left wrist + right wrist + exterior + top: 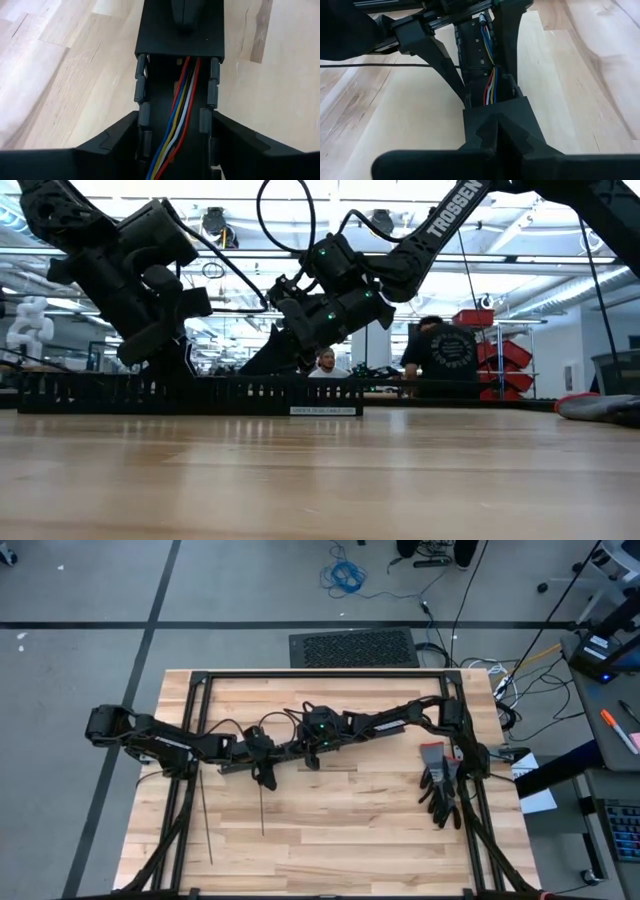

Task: Ziptie cables
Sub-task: Close the black cable duct with the cable duct cover

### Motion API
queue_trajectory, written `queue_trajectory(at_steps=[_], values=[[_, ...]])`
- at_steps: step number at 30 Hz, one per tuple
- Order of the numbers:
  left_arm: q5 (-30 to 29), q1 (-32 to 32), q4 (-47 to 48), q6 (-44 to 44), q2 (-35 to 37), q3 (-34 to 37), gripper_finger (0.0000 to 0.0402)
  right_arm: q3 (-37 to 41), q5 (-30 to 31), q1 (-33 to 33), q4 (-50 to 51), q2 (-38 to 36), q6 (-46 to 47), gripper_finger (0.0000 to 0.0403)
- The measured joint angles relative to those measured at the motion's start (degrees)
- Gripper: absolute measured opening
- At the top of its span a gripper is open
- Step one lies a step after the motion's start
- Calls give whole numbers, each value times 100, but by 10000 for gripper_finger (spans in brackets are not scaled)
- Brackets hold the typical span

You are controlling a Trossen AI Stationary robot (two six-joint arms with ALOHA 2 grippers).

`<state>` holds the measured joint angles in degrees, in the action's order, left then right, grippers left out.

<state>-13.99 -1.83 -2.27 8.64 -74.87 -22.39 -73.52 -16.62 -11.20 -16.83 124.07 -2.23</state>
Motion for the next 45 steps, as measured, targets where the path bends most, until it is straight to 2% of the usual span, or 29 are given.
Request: queue_trajectory(at_steps=[13,23,38,45], values=[[-13,-3,-100,-98,-2,7,216,-4,-5,-7,-11,-2,-6,0],[151,-13,-132,-95,-2,7,247,9,-97,0,-218,9,-36,0],[176,-4,-64,-217,-7,-136,249,1,-159,28,-212,13,-52,0],[53,-3,-418,-464,7,-332,249,-7,-153,33,-193,13,-45,0]])
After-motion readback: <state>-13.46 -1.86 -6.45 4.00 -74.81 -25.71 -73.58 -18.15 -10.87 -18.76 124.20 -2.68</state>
